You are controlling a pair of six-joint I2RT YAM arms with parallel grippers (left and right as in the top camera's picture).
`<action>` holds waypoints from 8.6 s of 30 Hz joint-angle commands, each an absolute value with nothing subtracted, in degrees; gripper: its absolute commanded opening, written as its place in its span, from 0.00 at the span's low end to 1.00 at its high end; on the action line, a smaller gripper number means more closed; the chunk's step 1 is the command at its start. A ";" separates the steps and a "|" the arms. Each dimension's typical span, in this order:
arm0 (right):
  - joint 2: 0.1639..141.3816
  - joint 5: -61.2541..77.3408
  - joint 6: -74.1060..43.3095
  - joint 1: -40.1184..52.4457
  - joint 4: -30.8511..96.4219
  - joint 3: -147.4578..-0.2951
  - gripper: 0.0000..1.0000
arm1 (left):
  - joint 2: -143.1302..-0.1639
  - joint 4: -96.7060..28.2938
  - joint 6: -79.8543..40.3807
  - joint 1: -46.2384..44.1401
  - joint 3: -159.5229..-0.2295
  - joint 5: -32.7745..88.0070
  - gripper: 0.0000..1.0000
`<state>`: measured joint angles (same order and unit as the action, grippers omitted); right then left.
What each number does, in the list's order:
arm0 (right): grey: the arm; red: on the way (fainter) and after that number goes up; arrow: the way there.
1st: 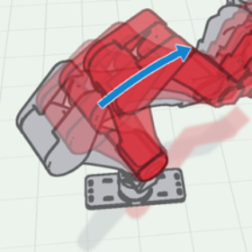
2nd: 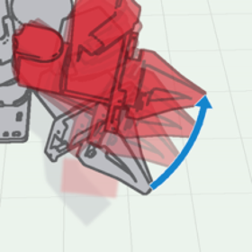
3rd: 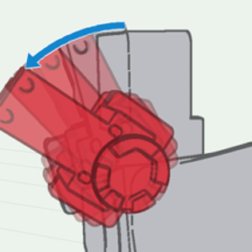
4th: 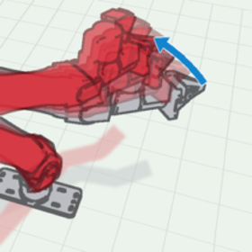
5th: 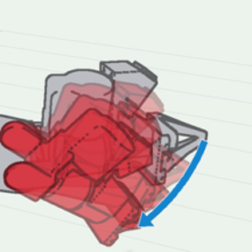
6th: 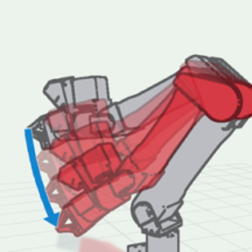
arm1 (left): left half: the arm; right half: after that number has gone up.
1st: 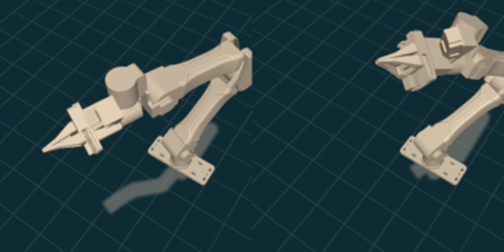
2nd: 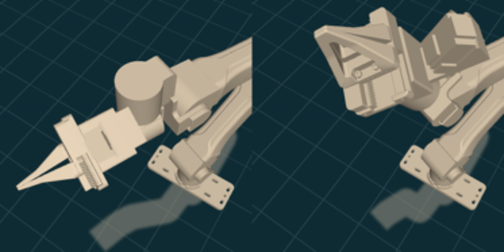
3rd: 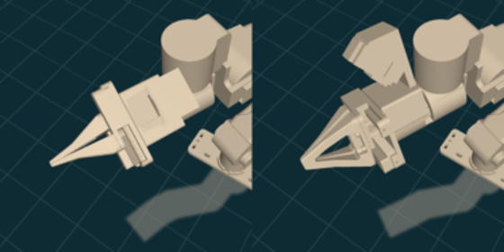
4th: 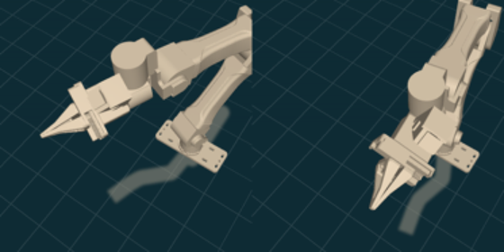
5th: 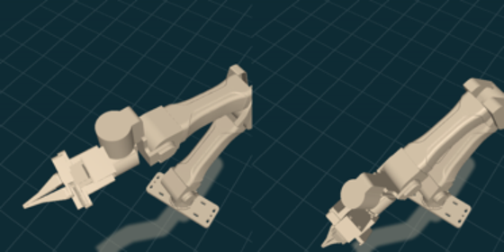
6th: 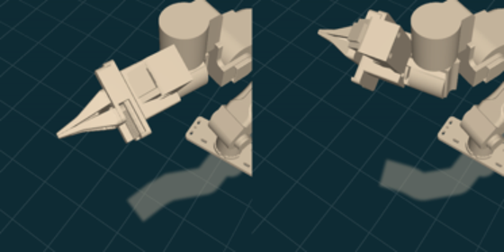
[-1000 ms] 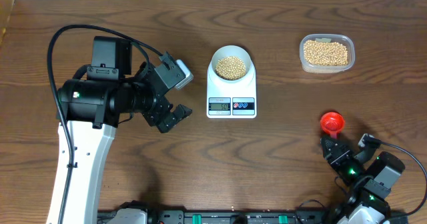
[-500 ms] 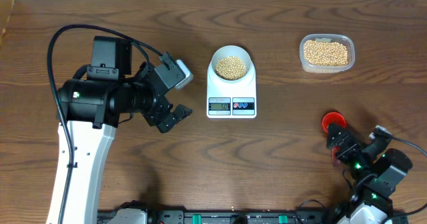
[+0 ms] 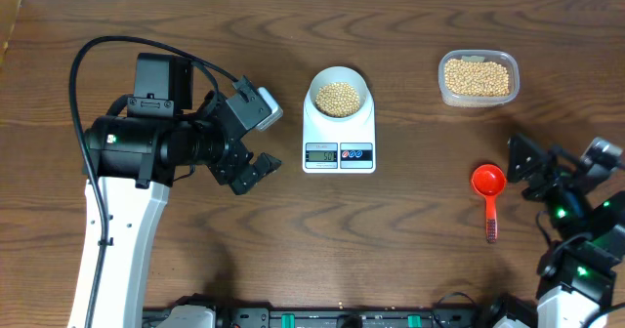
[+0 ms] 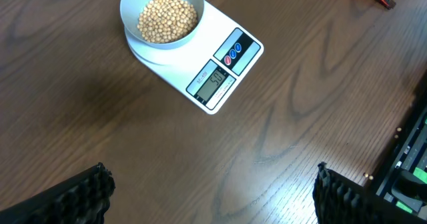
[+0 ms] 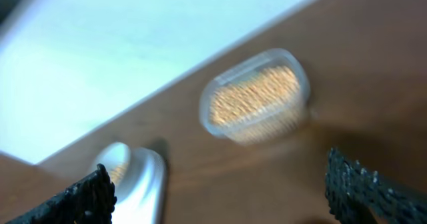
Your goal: Scoop item into bowl and weigh 50g on scale
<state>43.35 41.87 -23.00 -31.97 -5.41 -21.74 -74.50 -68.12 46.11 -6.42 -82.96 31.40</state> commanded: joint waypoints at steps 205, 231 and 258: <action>0.27 0.54 0.49 0.84 4.36 -0.32 0.99 | -0.05 -3.75 -9.69 4.27 -0.23 6.57 0.98; 0.27 0.56 0.49 0.84 4.34 -0.30 0.99 | -0.25 -3.55 -6.24 4.01 -0.23 6.96 0.98; 0.27 0.56 0.49 0.84 4.36 -0.30 0.99 | -0.25 -3.55 -6.24 4.01 -0.23 6.96 0.98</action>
